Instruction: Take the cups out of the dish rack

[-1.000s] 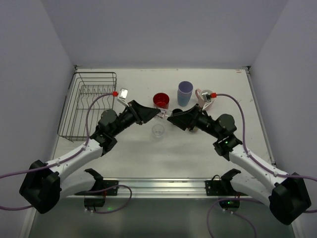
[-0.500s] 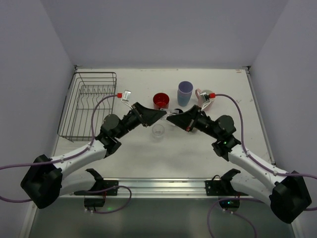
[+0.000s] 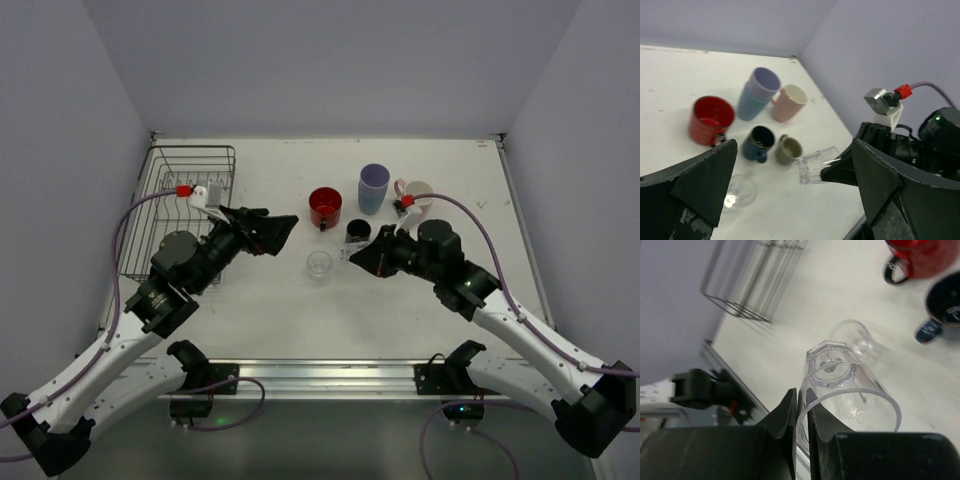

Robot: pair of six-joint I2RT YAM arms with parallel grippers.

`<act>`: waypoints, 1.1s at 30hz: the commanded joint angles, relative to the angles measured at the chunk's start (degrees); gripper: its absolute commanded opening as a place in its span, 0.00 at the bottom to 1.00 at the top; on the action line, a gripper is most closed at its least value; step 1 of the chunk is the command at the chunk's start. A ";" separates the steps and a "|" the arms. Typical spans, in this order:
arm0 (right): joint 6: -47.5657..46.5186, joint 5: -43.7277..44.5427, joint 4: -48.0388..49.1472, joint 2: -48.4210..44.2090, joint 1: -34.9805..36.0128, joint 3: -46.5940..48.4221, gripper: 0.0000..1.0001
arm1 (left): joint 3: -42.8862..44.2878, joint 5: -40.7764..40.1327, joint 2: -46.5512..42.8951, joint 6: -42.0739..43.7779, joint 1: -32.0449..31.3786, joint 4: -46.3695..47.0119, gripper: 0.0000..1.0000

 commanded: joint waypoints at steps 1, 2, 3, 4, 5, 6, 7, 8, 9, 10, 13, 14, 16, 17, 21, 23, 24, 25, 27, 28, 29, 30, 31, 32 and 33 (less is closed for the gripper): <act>-10.63 10.65 -21.37 3.44 2.13 4.79 0.00 | 1.63 -11.12 -4.10 11.97 -0.09 -21.24 1.00; -11.08 11.80 -22.01 4.32 2.75 5.40 0.00 | 1.19 -14.27 -5.24 13.20 -0.09 -22.91 1.00; -11.43 12.51 -22.71 6.50 3.53 7.06 0.00 | 0.23 -15.52 -7.60 13.65 -0.09 -25.80 1.00; -12.22 13.99 -24.11 7.91 5.11 8.30 0.00 | -0.21 -16.75 -8.67 13.91 -0.18 -26.96 1.00; -12.66 15.14 -25.08 9.32 6.08 9.79 0.00 | -0.57 -18.24 -9.81 14.35 -0.09 -27.93 1.00; -13.10 16.37 -26.22 12.73 8.35 13.72 0.00 | -1.27 -18.78 -11.91 14.62 -0.09 -29.59 1.00; -13.98 19.34 -29.19 14.68 9.51 15.85 0.00 | -1.53 -19.31 -12.89 14.71 -0.18 -30.13 1.00; -14.42 20.76 -30.53 16.44 10.56 18.13 0.00 | -1.71 -20.27 -13.86 15.23 -0.09 -30.66 1.00; -14.95 21.73 -31.67 20.20 12.23 22.24 0.00 | -2.15 -20.80 -15.61 15.41 -0.09 -31.62 1.00; -15.56 22.61 -33.77 22.06 12.94 24.11 0.00 | -2.33 -21.50 -16.23 15.76 -0.09 -32.07 1.00; -16.71 25.60 -37.99 28.81 15.13 31.58 0.00 | -3.20 -24.75 -18.96 16.46 -0.09 -33.56 1.00; -17.06 27.09 -38.97 30.41 15.67 33.51 0.00 | -3.55 -25.89 -19.66 16.38 -0.09 -33.65 1.00; -17.58 27.72 -41.51 34.71 16.72 38.44 0.00 | -4.08 -26.78 -21.86 16.38 -0.09 -33.56 1.00; -17.85 27.81 -42.13 36.13 17.07 40.02 0.00 | -4.00 -27.74 -23.43 16.29 -0.18 -33.56 1.00; -18.46 29.12 -45.91 43.07 19.44 48.55 0.00 | -4.61 -28.89 -27.75 16.38 -0.09 -32.16 1.00; -18.73 29.39 -47.67 46.93 19.98 52.23 0.00 | -4.79 -28.89 -29.68 16.55 0.00 -32.07 1.00; -18.73 29.39 -48.20 48.08 20.33 53.47 0.00 | -4.88 -28.89 -30.21 16.64 0.00 -32.33 1.00; -18.99 29.65 -49.08 49.23 20.94 54.62 0.00 | -4.88 -28.81 -30.74 16.64 -0.09 -32.42 1.00; -19.08 30.00 -50.31 52.55 21.29 58.56 0.00 | -5.05 -28.28 -32.58 16.55 0.00 -32.16 1.00; -19.26 30.53 -51.71 53.62 21.64 59.71 0.00 | -5.31 -27.93 -33.20 16.55 0.00 -31.90 1.00; -19.43 30.79 -52.33 54.59 21.65 60.77 0.00 | -5.49 -27.75 -33.81 16.81 0.00 -31.72 1.00; -19.52 30.97 -52.86 56.08 21.82 62.35 0.00 | -5.58 -27.58 -34.60 16.82 0.00 -31.63 1.00; -19.61 31.14 -53.39 56.70 21.91 62.71 0.00 | -5.58 -27.57 -34.78 16.64 0.00 -31.72 1.00; -19.61 31.41 -53.48 56.97 21.91 62.89 0.00 | -5.58 -27.49 -35.05 16.73 0.00 -31.72 1.00; -19.44 31.58 -53.39 57.23 21.91 62.80 0.00 | -5.58 -27.49 -35.22 16.64 -0.09 -31.81 1.00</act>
